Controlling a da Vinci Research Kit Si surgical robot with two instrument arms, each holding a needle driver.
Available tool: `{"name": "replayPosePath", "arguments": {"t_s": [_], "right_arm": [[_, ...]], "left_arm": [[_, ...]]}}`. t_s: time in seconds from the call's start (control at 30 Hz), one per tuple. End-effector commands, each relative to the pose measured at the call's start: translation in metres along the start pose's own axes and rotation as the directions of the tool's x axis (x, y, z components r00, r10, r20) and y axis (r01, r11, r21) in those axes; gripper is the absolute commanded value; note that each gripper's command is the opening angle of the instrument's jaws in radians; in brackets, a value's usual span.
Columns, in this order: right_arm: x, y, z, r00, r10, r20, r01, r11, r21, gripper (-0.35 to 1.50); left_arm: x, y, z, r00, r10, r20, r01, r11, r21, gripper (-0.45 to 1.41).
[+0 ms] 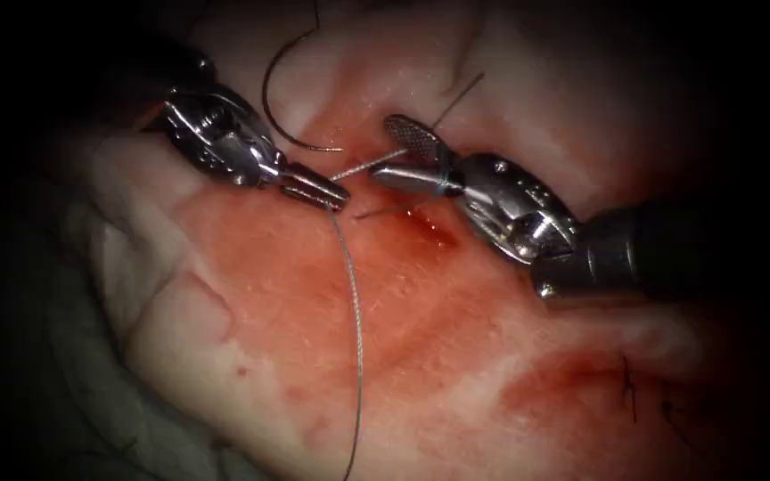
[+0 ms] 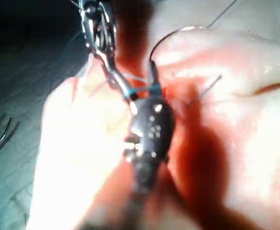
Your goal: Wound Closure
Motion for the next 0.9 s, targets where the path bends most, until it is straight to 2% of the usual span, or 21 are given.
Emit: {"name": "replayPosePath", "arguments": {"t_s": [0.03, 0.53, 0.9], "right_arm": [[-0.0012, 0.0003, -0.0003, 1.0, 0.008, 0.0, -0.008, 0.999, -0.032, 1.01], [-0.001, 0.0012, -0.0024, 0.998, 0.032, -0.05, -0.042, 0.979, -0.2, 1.0], [-0.0006, 0.0023, -0.0026, 0.996, 0.022, -0.09, -0.049, 0.947, -0.318, 1.0]], "left_arm": [[-0.0004, 0.0001, 0.0009, 1.0, -0.011, 0.003, 0.011, 1.0, -0.002, -0.45], [-0.0011, -0.0014, 0.003, 0.999, -0.043, 0.03, 0.043, 0.999, 0.005, -0.45], [-0.0017, -0.0023, 0.0039, 0.998, -0.05, 0.041, 0.049, 0.999, 0.011, -0.45]]}}
